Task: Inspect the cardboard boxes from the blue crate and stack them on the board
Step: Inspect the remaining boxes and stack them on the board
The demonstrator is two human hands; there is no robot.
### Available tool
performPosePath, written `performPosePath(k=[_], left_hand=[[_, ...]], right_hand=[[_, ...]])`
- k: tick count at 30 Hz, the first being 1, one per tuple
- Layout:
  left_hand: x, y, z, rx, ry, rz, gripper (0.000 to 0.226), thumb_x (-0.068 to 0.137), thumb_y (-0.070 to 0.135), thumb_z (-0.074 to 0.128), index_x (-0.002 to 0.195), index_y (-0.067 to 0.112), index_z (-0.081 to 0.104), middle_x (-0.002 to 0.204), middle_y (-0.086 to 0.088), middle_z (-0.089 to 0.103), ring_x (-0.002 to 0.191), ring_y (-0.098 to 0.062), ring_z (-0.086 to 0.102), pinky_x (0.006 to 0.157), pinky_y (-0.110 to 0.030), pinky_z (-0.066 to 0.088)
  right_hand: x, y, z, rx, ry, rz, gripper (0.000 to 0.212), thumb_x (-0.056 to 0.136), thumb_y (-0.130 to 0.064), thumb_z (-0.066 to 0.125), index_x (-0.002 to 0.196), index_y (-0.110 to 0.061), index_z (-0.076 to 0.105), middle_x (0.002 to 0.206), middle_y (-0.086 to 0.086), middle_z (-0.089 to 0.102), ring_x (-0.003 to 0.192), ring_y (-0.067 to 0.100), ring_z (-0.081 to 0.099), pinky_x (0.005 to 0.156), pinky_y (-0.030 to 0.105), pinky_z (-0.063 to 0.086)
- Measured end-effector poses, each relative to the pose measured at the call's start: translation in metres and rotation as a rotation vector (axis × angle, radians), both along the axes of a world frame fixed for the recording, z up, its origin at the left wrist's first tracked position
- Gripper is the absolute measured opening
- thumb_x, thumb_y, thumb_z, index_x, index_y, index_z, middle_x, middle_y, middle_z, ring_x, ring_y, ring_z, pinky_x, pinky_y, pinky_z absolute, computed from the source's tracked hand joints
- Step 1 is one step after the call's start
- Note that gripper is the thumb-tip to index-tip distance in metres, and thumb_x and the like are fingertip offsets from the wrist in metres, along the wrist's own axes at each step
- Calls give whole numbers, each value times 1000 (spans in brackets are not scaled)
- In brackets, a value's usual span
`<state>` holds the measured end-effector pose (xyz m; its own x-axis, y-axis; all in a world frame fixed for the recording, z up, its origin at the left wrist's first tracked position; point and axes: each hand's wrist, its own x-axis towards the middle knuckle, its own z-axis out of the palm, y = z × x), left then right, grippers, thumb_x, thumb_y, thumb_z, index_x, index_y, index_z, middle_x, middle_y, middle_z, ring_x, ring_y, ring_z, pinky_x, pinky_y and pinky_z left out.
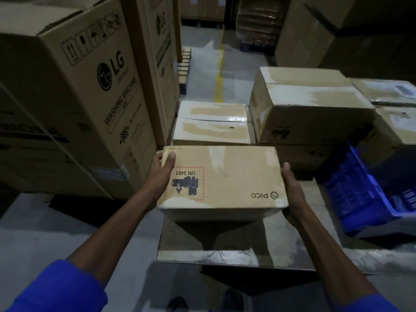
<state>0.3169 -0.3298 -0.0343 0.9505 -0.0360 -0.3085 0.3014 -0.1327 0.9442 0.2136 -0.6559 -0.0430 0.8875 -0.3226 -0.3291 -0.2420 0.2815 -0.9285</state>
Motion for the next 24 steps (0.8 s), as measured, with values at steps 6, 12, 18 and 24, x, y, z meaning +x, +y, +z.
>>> performPosePath(k=[6, 12, 18, 24], left_hand=[[0, 0, 8, -63, -42, 37, 63, 97, 73, 35, 129, 18, 41, 105, -9, 62, 87, -27, 65, 82, -51, 57], [-6, -1, 11, -127, 54, -27, 28, 104, 40, 46, 116, 15, 52, 94, -4, 61, 75, -21, 61, 66, -38, 52], [-13, 8, 16, -325, 438, -93, 40, 71, 21, 54, 109, 9, 56, 91, -11, 52, 80, -25, 55, 68, -33, 45], [-16, 11, 7, -346, 484, -50, 41, 58, 9, 52, 96, 14, 66, 95, -9, 47, 81, -24, 49, 66, -33, 41]], right_hand=[[0, 5, 9, 33, 3, -56, 91, 77, -88, 55, 132, -17, 68, 130, 24, 68, 120, 46, 64, 103, 65, 49], [-9, 1, -2, 121, 73, -30, 67, 99, -72, 39, 113, -21, 79, 115, 22, 75, 97, 35, 73, 94, 51, 53], [-14, -2, 7, 152, 142, 31, 46, 101, -55, 50, 126, -20, 66, 104, 17, 76, 86, 29, 71, 81, 42, 52], [-24, 1, 0, 135, 169, -8, 29, 103, -34, 48, 124, -19, 61, 114, 19, 70, 95, 32, 67, 77, 41, 52]])
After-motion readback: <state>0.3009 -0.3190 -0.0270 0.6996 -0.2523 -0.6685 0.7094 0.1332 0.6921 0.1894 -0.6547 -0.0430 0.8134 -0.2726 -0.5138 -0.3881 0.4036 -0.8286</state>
